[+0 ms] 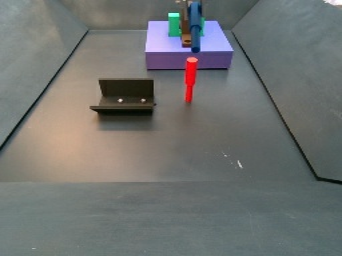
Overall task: Pick up the blue object. Move up. Place the blue object on the fixture. Regrasp the blue object. Move to above the board. Insert the blue object.
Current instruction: Place the blue object on the fixture.
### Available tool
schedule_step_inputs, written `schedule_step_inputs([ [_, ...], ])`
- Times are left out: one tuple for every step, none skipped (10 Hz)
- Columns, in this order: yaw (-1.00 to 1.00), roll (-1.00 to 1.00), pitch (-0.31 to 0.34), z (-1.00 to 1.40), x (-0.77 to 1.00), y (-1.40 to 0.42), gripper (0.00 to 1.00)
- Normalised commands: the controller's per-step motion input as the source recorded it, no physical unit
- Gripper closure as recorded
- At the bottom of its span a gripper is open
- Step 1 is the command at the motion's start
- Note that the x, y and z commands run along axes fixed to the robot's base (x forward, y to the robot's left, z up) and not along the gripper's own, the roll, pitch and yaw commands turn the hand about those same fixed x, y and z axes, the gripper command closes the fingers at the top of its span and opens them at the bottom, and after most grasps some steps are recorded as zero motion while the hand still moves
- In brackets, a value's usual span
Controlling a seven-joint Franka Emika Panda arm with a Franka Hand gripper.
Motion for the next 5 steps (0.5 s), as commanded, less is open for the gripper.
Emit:
schedule_step_inputs([
  [-0.02,-0.38,0.36,-0.17,0.91,0.08,1.0],
  [-0.03,-0.41,0.323,-0.15,0.93,0.05,1.0],
  [-0.08,-0.53,0.311,0.0,0.84,0.09,1.0],
  [0.0,-0.01,0.0,0.0,0.0,0.0,1.0],
  [0.0,-0.15,0.0,0.0,0.0,0.07,1.0],
])
